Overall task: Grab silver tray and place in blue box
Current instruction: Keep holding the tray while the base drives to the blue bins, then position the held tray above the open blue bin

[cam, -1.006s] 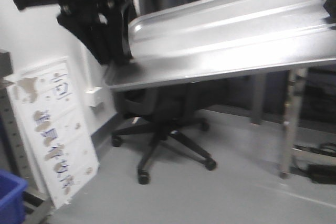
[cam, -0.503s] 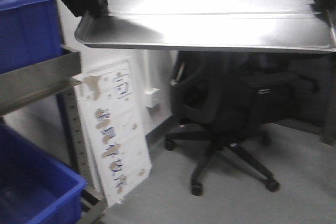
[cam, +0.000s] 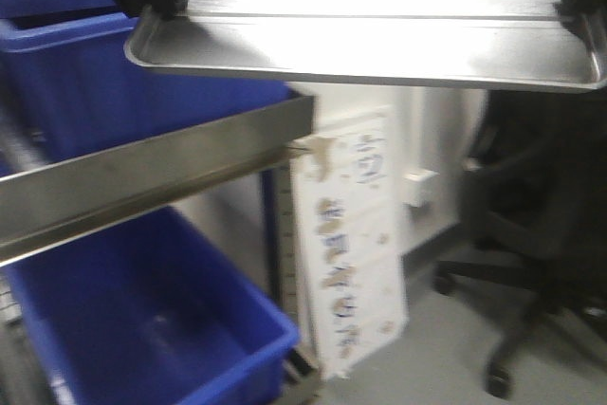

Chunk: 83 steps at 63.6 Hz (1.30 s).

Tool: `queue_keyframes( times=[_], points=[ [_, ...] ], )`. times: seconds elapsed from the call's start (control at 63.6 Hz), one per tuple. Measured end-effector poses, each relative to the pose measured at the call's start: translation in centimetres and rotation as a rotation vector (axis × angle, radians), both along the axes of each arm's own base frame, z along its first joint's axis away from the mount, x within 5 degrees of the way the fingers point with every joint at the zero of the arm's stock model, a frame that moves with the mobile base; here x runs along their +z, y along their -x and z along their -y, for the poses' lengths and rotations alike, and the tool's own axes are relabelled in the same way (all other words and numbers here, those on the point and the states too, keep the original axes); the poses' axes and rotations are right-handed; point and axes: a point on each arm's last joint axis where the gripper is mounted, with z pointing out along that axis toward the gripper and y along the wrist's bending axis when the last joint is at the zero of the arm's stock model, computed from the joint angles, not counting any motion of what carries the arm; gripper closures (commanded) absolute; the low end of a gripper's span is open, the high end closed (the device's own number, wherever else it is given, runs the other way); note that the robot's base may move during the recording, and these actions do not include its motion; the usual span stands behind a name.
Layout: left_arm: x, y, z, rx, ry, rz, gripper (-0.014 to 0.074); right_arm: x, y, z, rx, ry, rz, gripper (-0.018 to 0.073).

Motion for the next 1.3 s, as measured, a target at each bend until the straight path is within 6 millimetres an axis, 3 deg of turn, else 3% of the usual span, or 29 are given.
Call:
queue_keyframes(
  times=[1.305],
  points=[
    [0.91,0.06,-0.81,0.012,-0.04,0.078,0.0701,0.24,-0.1,-0.42,0.007,-0.046,0.02,0.0503]
  ],
)
